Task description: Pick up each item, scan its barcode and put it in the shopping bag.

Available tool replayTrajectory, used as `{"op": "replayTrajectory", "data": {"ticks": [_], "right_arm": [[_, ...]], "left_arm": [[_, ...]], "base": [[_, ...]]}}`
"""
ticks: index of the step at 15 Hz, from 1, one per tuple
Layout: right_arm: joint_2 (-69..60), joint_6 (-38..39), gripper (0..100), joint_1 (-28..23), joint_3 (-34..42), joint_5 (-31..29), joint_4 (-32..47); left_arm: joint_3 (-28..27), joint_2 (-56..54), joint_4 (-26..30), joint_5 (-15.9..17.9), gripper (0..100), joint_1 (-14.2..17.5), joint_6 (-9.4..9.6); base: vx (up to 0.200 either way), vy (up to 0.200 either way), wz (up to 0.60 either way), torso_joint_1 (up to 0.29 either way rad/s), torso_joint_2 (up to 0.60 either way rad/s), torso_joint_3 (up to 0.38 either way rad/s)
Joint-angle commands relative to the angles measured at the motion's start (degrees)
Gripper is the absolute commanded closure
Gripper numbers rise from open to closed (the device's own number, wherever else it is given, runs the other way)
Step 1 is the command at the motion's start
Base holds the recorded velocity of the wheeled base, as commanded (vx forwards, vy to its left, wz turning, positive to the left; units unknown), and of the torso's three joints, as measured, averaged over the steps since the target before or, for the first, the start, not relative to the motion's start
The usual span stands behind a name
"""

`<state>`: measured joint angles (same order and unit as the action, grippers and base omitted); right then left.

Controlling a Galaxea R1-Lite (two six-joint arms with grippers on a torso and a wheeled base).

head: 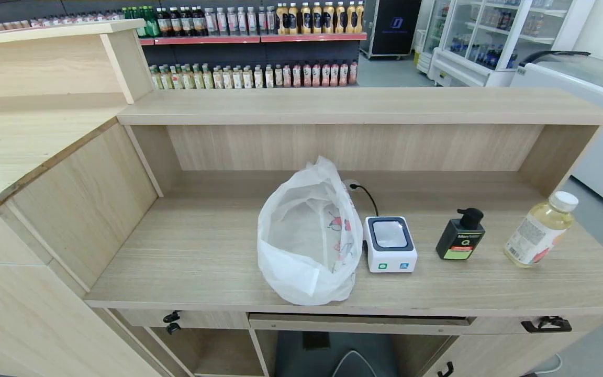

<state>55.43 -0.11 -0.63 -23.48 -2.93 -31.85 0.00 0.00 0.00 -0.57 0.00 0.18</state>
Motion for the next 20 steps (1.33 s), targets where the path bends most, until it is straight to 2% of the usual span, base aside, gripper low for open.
{"op": "replayTrajectory", "data": {"ticks": [1, 4, 6, 10, 17, 20], "right_arm": [[20.86, -7.45, 0, -0.24, -0.08, 2.57, -11.12], [34.13, -11.84, 0, -0.6, -0.08, 7.14, -23.87], [40.81, -14.66, 0, -2.0, 0.01, 12.95, -28.88], [51.27, -25.91, 0, -6.66, -6.67, 26.57, -30.46], [60.85, -35.75, 0, -7.8, -13.96, 39.05, -30.37], [64.1, -39.0, 0, -7.8, -16.77, 42.12, -30.37]], "left_arm": [[0.0, 0.0, 0.0, -0.04, 100, 0.0, 0.08], [0.0, 0.0, 0.0, -0.04, 100, 0.0, -0.01], [0.0, 0.0, 0.0, -0.04, 100, 0.0, -0.01], [0.0, 0.0, 0.0, -0.04, 100, 0.0, -0.01], [0.0, 0.0, 0.0, -0.04, 100, 0.0, 0.08], [0.0, 0.0, 0.0, -0.04, 100, 0.0, -0.01]], "base": [[0.0, 0.0, 0.0, 0.0, 0.0, 0.0], [0.0, 0.0, 0.0, 0.0, 0.0, 0.0], [0.0, 0.0, 0.0, 0.0, 0.0, 0.0], [0.0, 0.0, 0.0, 0.0, 0.0, 0.0], [0.0, 0.0, 0.0, 0.0, 0.0, 0.0], [0.0, 0.0, 0.0, 0.0, 0.0, 0.0]]}}
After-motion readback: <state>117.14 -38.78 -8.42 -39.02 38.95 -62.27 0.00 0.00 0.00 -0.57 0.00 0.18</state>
